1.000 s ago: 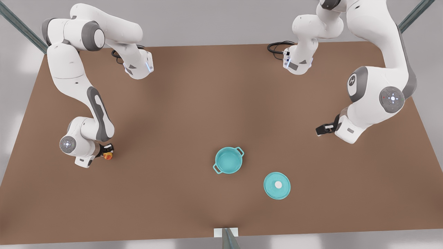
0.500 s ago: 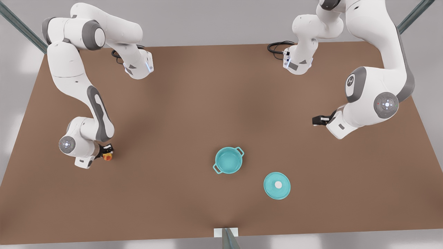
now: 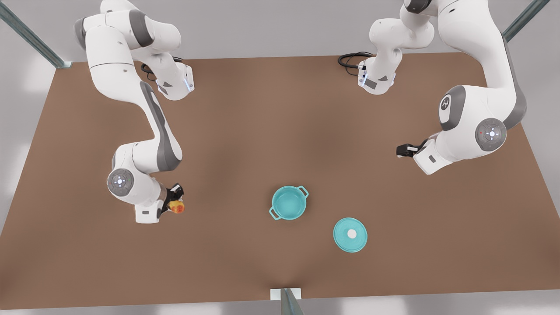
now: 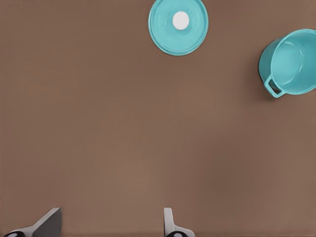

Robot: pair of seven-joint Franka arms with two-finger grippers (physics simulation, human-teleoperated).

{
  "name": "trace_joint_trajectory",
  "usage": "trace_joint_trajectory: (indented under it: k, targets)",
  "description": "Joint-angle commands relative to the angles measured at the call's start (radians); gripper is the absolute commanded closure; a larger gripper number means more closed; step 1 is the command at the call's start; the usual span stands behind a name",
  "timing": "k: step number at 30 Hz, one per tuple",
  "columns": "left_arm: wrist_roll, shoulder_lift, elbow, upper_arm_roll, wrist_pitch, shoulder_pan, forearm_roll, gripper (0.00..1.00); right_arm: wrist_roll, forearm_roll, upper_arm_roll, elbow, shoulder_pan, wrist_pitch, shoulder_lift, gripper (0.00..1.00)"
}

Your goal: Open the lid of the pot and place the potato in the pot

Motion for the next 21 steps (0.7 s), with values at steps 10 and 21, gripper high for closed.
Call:
trace_joint_trajectory:
  k: [10,21]
  targets:
    - [0.072,0.002,-0.003,0.000,-0.001,-0.002,0.000,0.00,0.319,0.187,0.138,0.307,0.218,0.378,0.323,0.45]
    - [0.071,0.002,-0.004,0.000,-0.001,-0.002,0.000,0.00,0.373,0.185,0.222,0.521,0.304,0.639,0.527,0.45]
